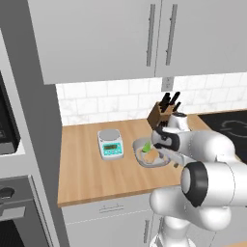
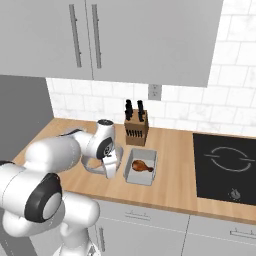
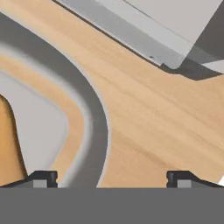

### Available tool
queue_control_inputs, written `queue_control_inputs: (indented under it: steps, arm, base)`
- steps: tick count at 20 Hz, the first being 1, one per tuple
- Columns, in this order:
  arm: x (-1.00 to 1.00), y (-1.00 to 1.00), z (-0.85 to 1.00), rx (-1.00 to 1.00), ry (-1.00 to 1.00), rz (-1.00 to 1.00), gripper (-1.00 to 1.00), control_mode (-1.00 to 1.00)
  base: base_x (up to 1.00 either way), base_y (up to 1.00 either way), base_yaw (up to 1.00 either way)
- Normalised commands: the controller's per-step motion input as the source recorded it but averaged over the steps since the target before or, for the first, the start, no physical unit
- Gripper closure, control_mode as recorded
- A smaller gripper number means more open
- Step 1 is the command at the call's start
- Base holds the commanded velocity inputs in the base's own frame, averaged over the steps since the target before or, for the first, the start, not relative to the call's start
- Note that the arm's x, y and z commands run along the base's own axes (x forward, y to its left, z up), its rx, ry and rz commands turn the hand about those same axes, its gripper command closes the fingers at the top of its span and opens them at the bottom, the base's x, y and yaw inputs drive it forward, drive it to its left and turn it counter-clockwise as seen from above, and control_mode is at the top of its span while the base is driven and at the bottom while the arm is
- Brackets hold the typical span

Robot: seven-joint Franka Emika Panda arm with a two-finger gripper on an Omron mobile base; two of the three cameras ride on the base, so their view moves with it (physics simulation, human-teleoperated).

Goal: Take the meat container that has the chicken drumstick and place it on the second highest rack of the freezer. Then take the vegetable container that has the squash and lemon wedge and place it on the highest rack of the freezer.

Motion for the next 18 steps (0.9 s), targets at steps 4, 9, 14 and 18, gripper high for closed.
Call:
queue_control_inputs:
  steps: [4, 9, 14, 18]
  arm:
    - [0.0, 0.0, -0.35, 0.0, 0.0, -0.04, 1.0, -1.0]
    - [-0.01, 0.0, -0.02, 0.0, 0.0, -0.01, 1.0, -1.0]
    - [-0.04, 0.07, 0.18, 0.02, 0.0, -0.04, 1.0, -1.0]
    - [-0.18, 0.32, 0.96, 0.0, -0.09, -0.13, 1.0, -1.0]
  base:
    - [0.0, 0.0, 0.0]
    - [0.0, 0.0, 0.0]
    - [0.0, 0.0, 0.0]
    - [0.0, 0.0, 0.0]
